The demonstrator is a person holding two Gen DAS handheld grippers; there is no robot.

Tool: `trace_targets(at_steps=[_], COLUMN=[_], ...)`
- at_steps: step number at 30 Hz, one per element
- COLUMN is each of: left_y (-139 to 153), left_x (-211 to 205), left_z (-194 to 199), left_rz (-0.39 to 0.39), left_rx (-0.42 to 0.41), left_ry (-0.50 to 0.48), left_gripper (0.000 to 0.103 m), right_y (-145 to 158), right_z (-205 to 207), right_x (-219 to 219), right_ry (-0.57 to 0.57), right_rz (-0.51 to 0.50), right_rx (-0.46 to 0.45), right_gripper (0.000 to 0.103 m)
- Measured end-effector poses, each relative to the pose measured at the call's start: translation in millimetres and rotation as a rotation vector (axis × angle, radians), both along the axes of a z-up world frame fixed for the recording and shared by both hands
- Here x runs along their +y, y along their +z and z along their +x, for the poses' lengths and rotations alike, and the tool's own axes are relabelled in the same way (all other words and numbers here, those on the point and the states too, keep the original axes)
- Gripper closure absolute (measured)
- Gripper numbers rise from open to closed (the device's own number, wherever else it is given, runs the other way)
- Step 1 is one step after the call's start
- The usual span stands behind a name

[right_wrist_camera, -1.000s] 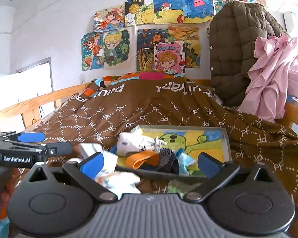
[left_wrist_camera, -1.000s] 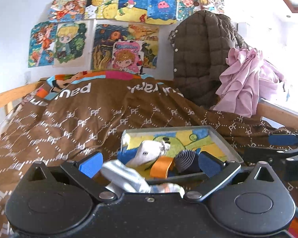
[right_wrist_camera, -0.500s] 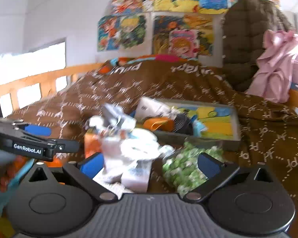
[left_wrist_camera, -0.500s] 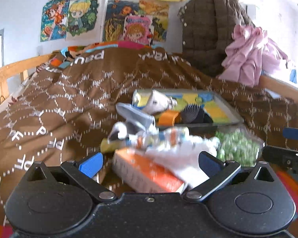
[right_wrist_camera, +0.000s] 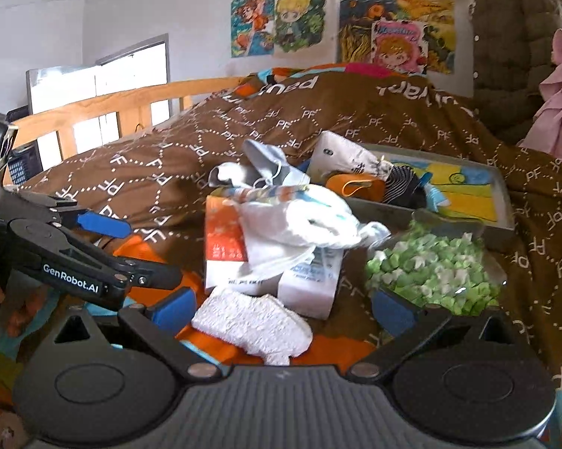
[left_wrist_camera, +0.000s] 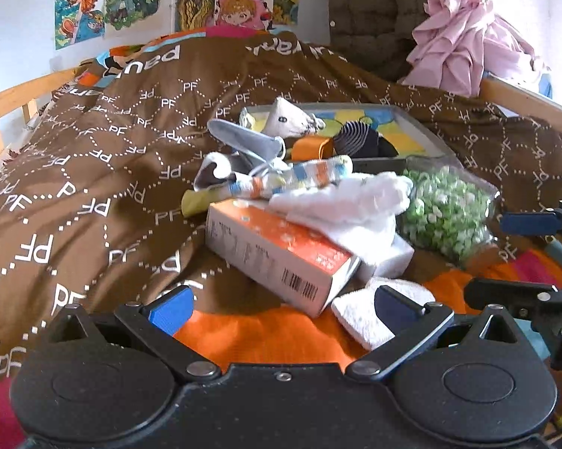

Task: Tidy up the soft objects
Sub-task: 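Move the left gripper to the white tissue while the right gripper approaches the white foam sponge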

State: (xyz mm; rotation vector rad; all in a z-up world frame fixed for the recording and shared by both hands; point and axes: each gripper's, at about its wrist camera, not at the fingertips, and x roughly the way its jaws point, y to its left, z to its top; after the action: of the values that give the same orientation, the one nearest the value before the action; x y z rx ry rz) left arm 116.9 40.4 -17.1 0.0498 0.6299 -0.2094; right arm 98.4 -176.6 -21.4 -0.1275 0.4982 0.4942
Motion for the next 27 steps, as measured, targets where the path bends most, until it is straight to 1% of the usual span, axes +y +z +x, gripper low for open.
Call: trace_targets(at_steps=[4,7,10,16,23,27], left_y=[-3,-5,-4,0,6,10], left_x=[-2,-3,-5,-8,-17,-28], left_z=[-2,-3,-3,-1,10,21], left_rz=[0.018,0.045,0.081,0.110,0.128,0.139], left_rx=[0.013,0.021,0.018,0.008,-0.005,-0.012], left_ry=[-0.002,-0.004,-0.015,-0.050,-0.117,-0.165], left_gripper=[0.001,0.001,0.001,0.001,0.001,0.001], right_y=[-3,-6,-10,-18,-30,-37], right_z=[2,4,5,11,22,28], right_x=[2,4,6,8,6,5], right_ry=[0.007,0.011,0.014,0.014,0.017,0.018], right_rz=[-0.007,-0.016,-0.023,-0.035,-0.022,-0.025], right_rx=[0.022,0.031,0.043,0.080,0.131,0.159], right_gripper=[0.000,0.000,0.000,0.000,0.002,0.006])
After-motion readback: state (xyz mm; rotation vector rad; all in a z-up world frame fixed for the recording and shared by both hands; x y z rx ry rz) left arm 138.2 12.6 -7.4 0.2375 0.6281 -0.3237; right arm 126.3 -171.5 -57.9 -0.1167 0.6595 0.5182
